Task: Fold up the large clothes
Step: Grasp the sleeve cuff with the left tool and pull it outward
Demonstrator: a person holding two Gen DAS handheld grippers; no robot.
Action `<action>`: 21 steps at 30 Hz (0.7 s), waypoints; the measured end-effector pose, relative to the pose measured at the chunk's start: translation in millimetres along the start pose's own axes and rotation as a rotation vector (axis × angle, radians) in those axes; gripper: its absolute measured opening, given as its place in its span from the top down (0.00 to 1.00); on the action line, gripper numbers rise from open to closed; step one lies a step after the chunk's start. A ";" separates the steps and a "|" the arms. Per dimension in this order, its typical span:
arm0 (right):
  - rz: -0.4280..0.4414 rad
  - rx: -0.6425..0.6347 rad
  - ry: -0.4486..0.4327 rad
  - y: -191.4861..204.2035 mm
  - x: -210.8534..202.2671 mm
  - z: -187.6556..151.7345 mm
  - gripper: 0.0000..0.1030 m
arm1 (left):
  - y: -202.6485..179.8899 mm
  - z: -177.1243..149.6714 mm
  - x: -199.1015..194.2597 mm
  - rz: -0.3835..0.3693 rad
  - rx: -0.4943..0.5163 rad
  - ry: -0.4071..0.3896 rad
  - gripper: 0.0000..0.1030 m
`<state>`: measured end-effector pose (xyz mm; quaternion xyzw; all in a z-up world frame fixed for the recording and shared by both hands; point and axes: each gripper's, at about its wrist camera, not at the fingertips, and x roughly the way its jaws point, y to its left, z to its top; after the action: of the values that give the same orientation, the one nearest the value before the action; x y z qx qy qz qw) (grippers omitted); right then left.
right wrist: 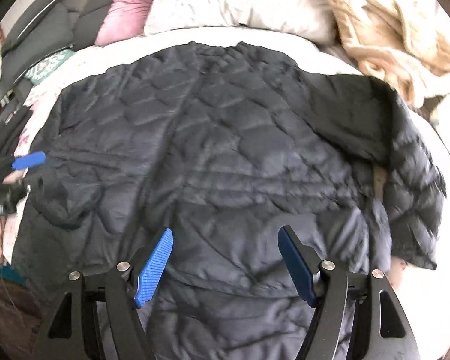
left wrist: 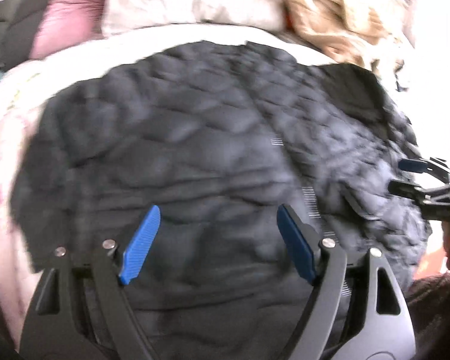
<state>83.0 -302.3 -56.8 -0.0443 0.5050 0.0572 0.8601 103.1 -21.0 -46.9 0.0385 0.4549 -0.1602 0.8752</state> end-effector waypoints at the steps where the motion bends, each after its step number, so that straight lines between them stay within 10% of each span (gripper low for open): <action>1: 0.000 -0.009 -0.001 5.8 0.5 1.0 0.28 | 11.1 -1.4 -1.4 0.023 -0.009 0.000 0.22; 12: 0.036 -0.048 0.002 60.1 13.9 20.4 0.28 | 140.1 -41.7 3.6 0.241 -0.142 0.059 0.22; 21: 0.029 -0.096 0.038 91.9 32.1 28.7 0.28 | 146.5 -63.7 54.3 0.329 0.005 0.192 0.22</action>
<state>110.1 -205.8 -72.6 -0.0791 0.5187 0.0928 0.8462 128.4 117.8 -139.5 0.1297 0.5236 -0.0119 0.8420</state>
